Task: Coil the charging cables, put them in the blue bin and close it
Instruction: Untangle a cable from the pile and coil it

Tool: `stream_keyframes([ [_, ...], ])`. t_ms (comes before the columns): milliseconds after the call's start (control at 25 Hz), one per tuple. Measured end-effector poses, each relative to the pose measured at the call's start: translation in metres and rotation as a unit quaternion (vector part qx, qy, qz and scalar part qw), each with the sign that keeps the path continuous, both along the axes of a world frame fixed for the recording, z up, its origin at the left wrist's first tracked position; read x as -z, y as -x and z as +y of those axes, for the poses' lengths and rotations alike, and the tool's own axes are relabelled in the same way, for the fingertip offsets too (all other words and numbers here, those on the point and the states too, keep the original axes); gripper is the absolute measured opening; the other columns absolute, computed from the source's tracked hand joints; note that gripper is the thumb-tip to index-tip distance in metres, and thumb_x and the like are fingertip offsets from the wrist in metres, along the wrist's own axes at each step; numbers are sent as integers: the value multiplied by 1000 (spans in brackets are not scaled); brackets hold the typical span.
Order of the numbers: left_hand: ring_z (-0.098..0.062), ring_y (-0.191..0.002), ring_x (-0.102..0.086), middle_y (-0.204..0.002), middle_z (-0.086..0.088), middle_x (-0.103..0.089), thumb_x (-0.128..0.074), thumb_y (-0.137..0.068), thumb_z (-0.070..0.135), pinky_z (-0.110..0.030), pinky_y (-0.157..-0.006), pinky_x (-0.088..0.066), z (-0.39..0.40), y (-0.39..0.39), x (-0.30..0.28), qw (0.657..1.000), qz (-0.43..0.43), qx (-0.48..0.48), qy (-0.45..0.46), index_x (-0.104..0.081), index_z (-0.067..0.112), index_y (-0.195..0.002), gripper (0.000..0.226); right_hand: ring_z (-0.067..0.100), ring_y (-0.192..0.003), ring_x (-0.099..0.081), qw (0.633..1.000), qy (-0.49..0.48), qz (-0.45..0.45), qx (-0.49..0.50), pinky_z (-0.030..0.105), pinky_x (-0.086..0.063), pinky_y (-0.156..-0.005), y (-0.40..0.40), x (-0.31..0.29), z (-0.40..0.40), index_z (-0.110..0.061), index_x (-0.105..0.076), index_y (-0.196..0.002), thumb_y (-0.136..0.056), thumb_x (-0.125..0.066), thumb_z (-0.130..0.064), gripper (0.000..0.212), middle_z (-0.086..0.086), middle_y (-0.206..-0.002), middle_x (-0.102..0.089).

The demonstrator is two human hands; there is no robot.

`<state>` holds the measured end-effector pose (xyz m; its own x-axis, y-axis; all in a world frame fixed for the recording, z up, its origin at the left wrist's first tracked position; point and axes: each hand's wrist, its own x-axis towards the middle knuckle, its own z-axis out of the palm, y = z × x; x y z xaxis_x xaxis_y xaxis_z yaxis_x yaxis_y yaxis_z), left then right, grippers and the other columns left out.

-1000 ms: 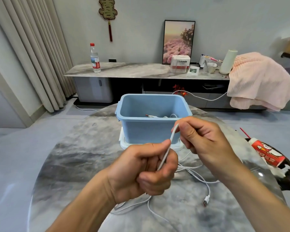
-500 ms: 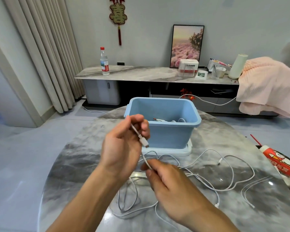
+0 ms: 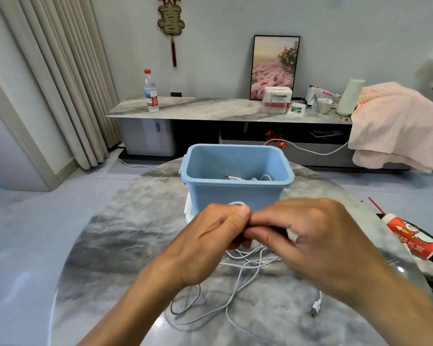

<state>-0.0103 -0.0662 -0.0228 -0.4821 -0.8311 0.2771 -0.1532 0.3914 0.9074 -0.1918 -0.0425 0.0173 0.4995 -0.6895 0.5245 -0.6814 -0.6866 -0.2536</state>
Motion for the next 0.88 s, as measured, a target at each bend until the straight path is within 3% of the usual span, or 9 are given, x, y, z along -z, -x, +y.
stream_keyframes([
  [80, -10, -48, -29, -52, 9, -36, -32, -99, 42, -22, -50, -25, 3, 5, -1, 999, -14, 32, -35, -42, 18, -55, 51, 4, -54, -48, 999, 16, -43, 18, 30, -44, -52, 10, -3, -10, -27, -63, -77, -78, -66, -52, 26, -14, -58, -56],
  [160, -13, -45, -22, -48, 8, -28, -38, -93, 47, -24, -46, -22, 6, 6, -4, 990, 45, 70, -114, -36, 20, -52, 49, 14, -51, -50, 986, -58, -152, -17, 33, -41, -50, 16, 2, -20, -22, -65, -74, -74, -74, -50, 30, -3, -58, -59],
  [240, -12, -44, -17, -46, 9, -23, -42, -85, 44, -24, -46, -23, 8, 3, -9, 963, 144, 101, -205, -34, 22, -54, 39, 17, -51, -50, 936, -157, -310, -51, 30, -40, -49, 14, 14, -28, -20, -70, -74, -77, -78, -41, 24, 1, -59, -62],
  [360, -11, -41, -15, -44, 9, -21, -40, -83, 33, -27, -48, -27, 5, -5, -13, 908, 269, 124, -298, -36, 21, -55, 30, 1, -44, -38, 866, -259, -427, -40, 13, -32, -44, 0, 36, -30, -15, -73, -77, -81, -69, -29, 15, -10, -51, -50],
  [560, -14, -48, -17, -53, 3, -21, -30, -85, 22, -30, -59, -34, 2, -12, -18, 829, 462, 87, -304, -38, 18, -61, 26, 9, -41, -22, 780, -392, -488, -5, 20, -15, -40, -43, 59, -8, -25, -72, -86, -93, -55, -28, 18, 6, -56, -27],
  [640, -16, -54, -20, -58, 0, -23, -29, -86, 19, -33, -68, -33, -2, -16, -17, 834, 485, 25, -263, -37, 17, -65, 22, 9, -37, -23, 765, -455, -456, 7, 18, -18, -37, -62, 64, 8, -29, -68, -90, -101, -48, -21, 25, 5, -55, -32],
  [720, -17, -57, -23, -62, -1, -26, -30, -87, 18, -35, -71, -32, -6, -22, -19, 857, 469, -30, -209, -37, 15, -69, 20, 6, -33, -32, 788, -491, -372, 2, 20, -28, -34, -72, 65, 23, -29, -63, -96, -105, -42, -20, 24, -2, -51, -42],
  [800, -18, -59, -30, -63, -2, -33, -34, -88, 18, -35, -74, -34, -11, -27, -19, 877, 443, -63, -175, -42, 13, -72, 19, 3, -40, -44, 829, -481, -287, 2, 17, -37, -45, -71, 55, 32, -32, -59, -100, -104, -41, -28, 18, -4, -53, -51],
  [880, -17, -60, -38, -61, -2, -42, -39, -88, 20, -37, -75, -37, -12, -28, -15, 929, 341, -88, -115, -51, 12, -74, 20, 4, -58, -51, 902, -391, -182, 14, 26, -44, -61, -63, 38, 35, -32, -55, -102, -98, -40, -41, 17, -8, -63, -56],
])
